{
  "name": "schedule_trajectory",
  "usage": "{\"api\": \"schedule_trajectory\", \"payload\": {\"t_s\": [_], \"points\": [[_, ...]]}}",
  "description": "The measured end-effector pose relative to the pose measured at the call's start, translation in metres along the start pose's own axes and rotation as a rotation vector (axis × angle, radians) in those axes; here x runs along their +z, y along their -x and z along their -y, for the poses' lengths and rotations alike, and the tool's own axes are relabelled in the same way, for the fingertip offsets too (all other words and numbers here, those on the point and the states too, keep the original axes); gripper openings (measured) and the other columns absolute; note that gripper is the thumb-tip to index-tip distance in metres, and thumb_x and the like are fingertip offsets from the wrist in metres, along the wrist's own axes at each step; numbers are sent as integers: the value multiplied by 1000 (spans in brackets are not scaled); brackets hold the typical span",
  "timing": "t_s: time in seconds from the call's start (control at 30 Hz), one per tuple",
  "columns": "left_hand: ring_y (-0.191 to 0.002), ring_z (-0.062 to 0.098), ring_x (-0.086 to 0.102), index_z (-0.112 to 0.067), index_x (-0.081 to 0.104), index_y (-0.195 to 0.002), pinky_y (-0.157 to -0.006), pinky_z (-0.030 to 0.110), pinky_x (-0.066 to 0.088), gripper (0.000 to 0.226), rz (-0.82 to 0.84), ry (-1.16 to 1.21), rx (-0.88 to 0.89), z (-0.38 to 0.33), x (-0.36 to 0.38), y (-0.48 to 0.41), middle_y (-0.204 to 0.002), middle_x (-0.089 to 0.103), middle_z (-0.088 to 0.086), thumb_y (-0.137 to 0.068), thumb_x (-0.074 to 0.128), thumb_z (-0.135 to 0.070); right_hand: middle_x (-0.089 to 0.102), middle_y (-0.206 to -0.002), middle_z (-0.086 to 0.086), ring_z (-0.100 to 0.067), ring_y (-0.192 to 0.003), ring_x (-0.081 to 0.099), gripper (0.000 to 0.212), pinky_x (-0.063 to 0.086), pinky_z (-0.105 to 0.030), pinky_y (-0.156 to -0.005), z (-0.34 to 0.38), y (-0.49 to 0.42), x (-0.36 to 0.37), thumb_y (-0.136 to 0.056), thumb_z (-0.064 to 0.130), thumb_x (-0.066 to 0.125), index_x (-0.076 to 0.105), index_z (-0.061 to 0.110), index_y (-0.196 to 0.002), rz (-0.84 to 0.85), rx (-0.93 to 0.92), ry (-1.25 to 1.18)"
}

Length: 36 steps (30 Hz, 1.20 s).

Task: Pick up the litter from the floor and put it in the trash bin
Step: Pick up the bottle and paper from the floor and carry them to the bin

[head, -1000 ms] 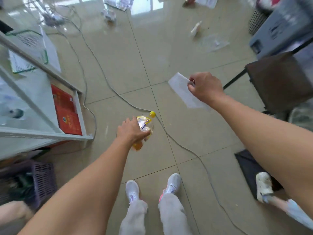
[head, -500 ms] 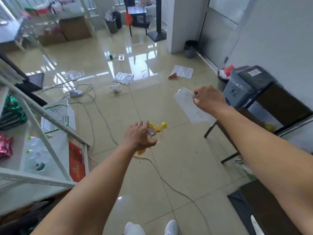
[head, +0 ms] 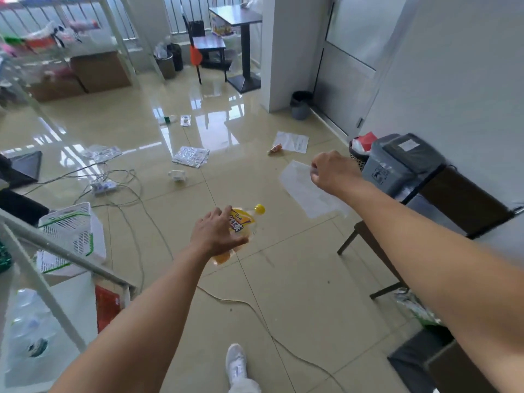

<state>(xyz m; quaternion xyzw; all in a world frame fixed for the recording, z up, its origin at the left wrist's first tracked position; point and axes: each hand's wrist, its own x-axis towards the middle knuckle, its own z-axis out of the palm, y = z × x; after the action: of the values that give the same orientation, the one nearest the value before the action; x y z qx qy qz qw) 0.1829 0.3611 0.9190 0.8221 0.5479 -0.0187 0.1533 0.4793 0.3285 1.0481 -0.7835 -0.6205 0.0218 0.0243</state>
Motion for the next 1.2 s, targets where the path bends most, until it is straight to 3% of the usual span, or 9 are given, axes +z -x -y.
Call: {"api": "schedule_trajectory", "payload": {"t_s": [0.13,0.3,0.4,0.57,0.73,0.9,0.97,1.1,1.2], "points": [[-129,29,51,-26,34,-151,-105,41,44,101,11,37,22,35,-34,-53,-136,54,7,-69,70,-73,68,-105,-14,-36,-94,68,18,56,-41,-79,16,-52,-16,-98,23,58,71,10,-102,-45,31,5],[-129,30,51,-26,33,-153,-103,43,44,103,25,57,61,46,-73,-118,-135,52,8,-70,72,-72,58,-93,-9,-37,-89,66,15,44,-36,-70,30,-106,-28,-97,22,59,69,11,-96,-66,85,-7],[-127,29,51,-26,36,-150,-101,41,45,100,56,44,84,43,-82,-160,-132,54,7,-69,72,-73,65,-98,-12,-36,-91,67,14,52,-39,-74,30,-140,-28,-97,23,59,67,12,-94,-72,92,-36],[-123,30,55,-27,41,-145,-94,40,47,97,90,72,49,34,-87,-239,-125,55,6,-67,68,-78,68,-99,-12,-36,-89,67,16,48,-34,-72,13,-209,-15,-95,24,60,57,18,-80,-51,97,-82],[-121,28,55,-29,40,-146,-90,38,46,98,109,109,23,25,-93,-329,-125,55,5,-65,68,-77,68,-102,-10,-34,-90,67,14,46,-33,-72,-15,-301,-2,-95,26,60,70,16,-95,-75,124,-127],[-115,26,58,-30,45,-142,-81,34,43,93,177,177,-12,20,-98,-401,-114,54,-1,-65,70,-76,68,-103,-12,-37,-91,67,17,54,-38,-78,-25,-383,11,-97,27,57,68,15,-95,-71,104,-165],[-116,27,58,-29,46,-141,-82,36,46,91,186,192,-16,22,-103,-430,-113,53,0,-66,71,-75,67,-104,-13,-38,-91,67,17,55,-39,-80,-26,-415,14,-98,26,56,68,14,-95,-65,107,-168],[-122,27,56,-24,45,-145,-98,43,49,96,189,258,-52,39,-119,-500,-131,55,5,-68,73,-74,70,-101,-12,-37,-91,67,15,52,-36,-76,-23,-488,22,-96,24,57,69,15,-94,-88,99,-174],[-117,26,57,-25,50,-140,-96,43,51,92,202,290,-60,58,-129,-563,-129,58,3,-66,73,-75,71,-97,-10,-36,-89,67,13,50,-35,-72,-14,-552,32,-95,22,59,70,16,-92,-96,103,-171]]}}
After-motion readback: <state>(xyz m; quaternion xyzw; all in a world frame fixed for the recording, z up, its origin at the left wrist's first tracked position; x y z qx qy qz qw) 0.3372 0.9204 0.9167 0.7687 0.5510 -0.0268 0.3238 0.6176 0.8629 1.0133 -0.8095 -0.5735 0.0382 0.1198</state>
